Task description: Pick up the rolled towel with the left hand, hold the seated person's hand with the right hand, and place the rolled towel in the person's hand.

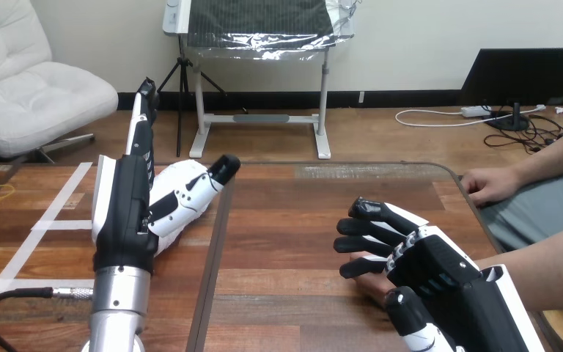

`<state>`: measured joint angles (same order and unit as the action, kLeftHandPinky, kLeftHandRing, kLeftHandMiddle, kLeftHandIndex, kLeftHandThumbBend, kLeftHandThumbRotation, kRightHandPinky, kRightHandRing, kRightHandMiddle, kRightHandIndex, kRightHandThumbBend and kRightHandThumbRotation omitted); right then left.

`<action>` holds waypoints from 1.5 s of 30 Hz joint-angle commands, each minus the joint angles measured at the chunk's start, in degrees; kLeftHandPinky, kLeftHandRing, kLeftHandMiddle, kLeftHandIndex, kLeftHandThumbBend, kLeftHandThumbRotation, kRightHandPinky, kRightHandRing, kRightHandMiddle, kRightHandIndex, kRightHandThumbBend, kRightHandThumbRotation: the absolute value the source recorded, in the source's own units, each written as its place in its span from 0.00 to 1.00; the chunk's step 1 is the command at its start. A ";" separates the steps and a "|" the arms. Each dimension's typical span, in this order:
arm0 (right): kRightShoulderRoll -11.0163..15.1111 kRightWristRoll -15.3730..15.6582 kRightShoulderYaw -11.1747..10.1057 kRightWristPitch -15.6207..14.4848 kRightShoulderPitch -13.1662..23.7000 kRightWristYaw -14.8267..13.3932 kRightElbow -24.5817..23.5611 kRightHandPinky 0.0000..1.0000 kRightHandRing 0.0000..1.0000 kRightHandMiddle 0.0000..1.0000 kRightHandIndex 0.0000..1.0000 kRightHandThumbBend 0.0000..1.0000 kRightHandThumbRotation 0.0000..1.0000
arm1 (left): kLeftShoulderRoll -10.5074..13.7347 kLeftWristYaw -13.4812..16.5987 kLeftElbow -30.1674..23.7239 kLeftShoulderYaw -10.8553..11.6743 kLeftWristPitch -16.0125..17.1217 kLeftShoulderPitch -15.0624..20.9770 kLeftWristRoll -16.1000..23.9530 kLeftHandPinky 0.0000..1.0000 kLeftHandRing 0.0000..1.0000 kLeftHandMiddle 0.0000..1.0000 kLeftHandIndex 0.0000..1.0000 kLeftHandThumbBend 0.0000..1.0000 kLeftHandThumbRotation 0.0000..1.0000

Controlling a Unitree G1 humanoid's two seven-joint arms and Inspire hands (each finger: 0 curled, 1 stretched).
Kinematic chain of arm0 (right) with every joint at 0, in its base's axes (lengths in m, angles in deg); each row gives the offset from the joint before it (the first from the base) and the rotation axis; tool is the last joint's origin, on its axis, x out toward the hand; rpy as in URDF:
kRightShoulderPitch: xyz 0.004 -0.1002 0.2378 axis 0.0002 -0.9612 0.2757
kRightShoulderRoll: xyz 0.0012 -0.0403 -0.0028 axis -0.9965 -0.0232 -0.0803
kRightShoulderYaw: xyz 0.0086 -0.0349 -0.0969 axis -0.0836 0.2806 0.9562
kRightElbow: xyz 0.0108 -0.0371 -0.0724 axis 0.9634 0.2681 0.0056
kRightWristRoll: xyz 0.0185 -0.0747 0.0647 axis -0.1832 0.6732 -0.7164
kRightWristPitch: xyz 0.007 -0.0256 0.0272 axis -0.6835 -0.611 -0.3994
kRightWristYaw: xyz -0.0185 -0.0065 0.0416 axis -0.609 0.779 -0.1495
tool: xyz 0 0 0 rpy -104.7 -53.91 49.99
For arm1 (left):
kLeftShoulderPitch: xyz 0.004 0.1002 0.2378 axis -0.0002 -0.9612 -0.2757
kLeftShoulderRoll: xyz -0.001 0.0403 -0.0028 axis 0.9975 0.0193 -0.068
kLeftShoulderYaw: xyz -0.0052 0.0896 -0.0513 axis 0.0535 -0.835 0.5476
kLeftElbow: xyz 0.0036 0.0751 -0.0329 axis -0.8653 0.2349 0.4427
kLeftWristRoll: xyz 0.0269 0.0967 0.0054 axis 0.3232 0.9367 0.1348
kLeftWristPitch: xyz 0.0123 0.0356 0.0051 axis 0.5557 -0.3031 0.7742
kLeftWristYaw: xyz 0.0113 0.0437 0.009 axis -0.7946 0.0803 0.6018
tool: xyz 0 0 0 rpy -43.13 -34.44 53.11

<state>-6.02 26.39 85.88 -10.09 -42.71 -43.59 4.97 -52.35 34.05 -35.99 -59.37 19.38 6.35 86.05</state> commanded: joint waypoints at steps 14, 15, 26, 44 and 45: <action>-0.41 -0.08 -0.21 0.51 1.79 -0.37 -1.85 0.62 0.73 0.77 0.79 0.53 0.61 | 0.34 1.40 0.55 0.33 1.98 3.05 -1.12 1.00 1.00 1.00 1.00 0.68 0.56; -0.37 -0.14 -0.22 0.49 1.78 -0.34 -1.88 0.62 0.73 0.77 0.79 0.53 0.61 | 0.33 1.55 0.43 0.29 1.90 2.92 -0.96 1.00 1.00 1.00 1.00 0.68 0.56; -0.04 -0.87 -0.17 -0.04 1.82 -0.15 -2.26 0.65 0.73 0.77 0.79 0.54 0.60 | 0.09 2.15 -0.45 -0.02 1.61 2.02 -0.64 1.00 1.00 1.00 1.00 0.63 0.61; -0.07 -0.64 0.05 -0.49 2.21 -0.13 -2.42 0.65 0.73 0.77 0.79 0.53 0.57 | 0.41 2.15 0.94 0.34 1.07 2.84 -1.37 1.00 1.00 1.00 1.00 0.65 0.44; -0.09 -0.61 0.05 -0.50 2.24 -0.14 -2.42 0.65 0.73 0.77 0.79 0.53 0.57 | 0.42 2.09 1.05 0.38 1.08 2.92 -1.51 1.00 1.00 1.00 1.00 0.66 0.43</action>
<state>-5.88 26.21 85.82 -10.30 -42.71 -43.59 4.97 -52.40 36.14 -35.18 -59.43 20.05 6.33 85.11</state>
